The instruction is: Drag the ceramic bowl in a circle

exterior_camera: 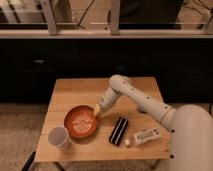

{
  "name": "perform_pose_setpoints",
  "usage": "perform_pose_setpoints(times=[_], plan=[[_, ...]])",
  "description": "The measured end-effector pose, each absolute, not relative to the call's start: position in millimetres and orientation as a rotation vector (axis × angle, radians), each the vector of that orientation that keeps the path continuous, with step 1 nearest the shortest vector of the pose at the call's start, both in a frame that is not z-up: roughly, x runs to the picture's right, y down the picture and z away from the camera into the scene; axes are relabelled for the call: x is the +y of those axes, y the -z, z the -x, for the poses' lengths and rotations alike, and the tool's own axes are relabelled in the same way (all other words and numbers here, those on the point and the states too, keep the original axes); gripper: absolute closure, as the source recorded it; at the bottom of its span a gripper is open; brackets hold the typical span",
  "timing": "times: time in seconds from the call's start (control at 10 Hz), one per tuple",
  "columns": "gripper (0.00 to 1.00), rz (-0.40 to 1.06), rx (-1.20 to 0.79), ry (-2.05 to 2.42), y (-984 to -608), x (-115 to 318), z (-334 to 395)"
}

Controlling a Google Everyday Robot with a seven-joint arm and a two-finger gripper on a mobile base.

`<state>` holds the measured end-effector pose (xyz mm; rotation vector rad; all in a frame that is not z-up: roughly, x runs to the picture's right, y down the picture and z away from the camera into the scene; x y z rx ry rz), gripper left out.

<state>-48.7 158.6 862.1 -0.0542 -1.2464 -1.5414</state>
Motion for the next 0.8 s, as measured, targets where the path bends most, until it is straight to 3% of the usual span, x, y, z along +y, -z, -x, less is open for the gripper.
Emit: perform_pose_setpoints(times=[0.8], plan=[[1.0, 0.106, -1.162, 1.37, -928, 106, 43]])
